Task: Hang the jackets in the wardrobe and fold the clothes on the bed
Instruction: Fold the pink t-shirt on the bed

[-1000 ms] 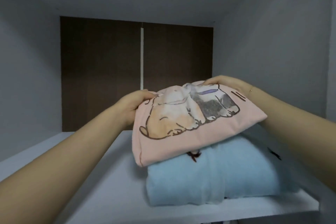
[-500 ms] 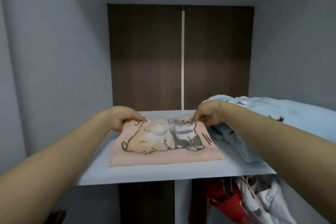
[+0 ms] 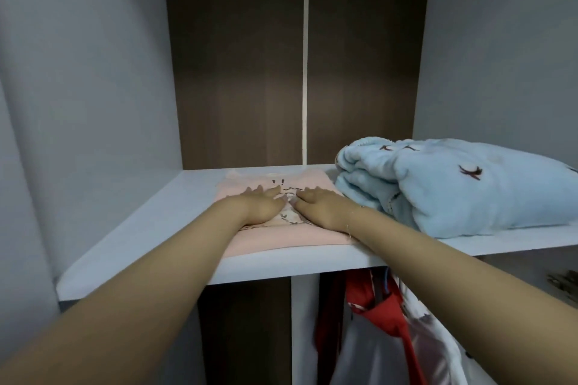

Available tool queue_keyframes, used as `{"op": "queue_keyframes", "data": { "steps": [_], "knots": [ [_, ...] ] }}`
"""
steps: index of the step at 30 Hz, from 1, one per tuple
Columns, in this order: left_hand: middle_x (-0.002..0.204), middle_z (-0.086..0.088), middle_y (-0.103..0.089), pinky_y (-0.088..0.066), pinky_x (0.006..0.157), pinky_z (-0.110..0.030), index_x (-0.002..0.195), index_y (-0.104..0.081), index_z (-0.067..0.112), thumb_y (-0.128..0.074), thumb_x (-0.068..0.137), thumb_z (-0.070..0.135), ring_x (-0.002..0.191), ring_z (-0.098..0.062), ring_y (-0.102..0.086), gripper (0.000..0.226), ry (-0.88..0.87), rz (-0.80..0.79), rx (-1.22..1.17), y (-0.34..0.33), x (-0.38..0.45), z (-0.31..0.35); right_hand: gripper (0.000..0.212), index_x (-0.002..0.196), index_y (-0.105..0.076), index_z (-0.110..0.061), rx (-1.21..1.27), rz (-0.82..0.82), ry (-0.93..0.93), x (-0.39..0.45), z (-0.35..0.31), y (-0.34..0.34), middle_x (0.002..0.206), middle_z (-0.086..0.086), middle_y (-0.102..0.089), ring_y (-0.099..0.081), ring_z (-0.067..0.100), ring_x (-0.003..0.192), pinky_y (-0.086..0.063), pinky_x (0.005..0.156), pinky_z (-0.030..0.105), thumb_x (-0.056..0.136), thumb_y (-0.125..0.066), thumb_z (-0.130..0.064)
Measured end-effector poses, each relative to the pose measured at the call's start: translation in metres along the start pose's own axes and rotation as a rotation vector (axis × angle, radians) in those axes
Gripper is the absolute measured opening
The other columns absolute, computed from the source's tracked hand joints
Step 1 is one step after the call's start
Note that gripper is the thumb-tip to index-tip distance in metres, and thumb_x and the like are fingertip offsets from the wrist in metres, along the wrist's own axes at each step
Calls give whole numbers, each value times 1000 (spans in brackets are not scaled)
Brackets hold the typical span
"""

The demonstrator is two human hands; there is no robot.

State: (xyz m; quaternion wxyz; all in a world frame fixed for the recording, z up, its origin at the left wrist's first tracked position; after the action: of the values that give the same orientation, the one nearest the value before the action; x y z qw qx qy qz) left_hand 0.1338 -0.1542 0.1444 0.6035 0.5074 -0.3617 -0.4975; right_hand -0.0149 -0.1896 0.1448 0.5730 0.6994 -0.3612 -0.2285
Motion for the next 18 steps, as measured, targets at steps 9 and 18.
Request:
{"op": "queue_keyframes", "data": {
  "steps": [9,18],
  "knots": [
    [164,-7,0,-2,121,-48,156,1,35,-12,102,56,151,-30,0,59,42,24,10,3,-36,9,58,155,-14,-24,15,-38,-19,-38,5,8,163,1,-9,-3,20,150,-1,119,39,104,-20,-50],
    [164,0,-9,-7,119,-51,155,-12,36,-11,103,53,151,-24,-6,55,-54,299,128,-38,-176,54,54,151,-31,-26,296,90,56,-198,32,17,160,-8,-21,-14,6,147,-6,115,19,101,-39,-46]
  ]
}}
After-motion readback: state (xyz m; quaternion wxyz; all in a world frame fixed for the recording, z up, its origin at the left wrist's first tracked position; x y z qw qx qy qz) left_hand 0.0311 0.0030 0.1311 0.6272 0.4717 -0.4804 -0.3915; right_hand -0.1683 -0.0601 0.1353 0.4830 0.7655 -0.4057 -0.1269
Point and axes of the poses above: each hand's wrist, its own x-axis towards the middle knuckle, its own y-axis out of the back of the hand, z = x × y, the point moved 3 cm from there along x, towards the middle knuckle
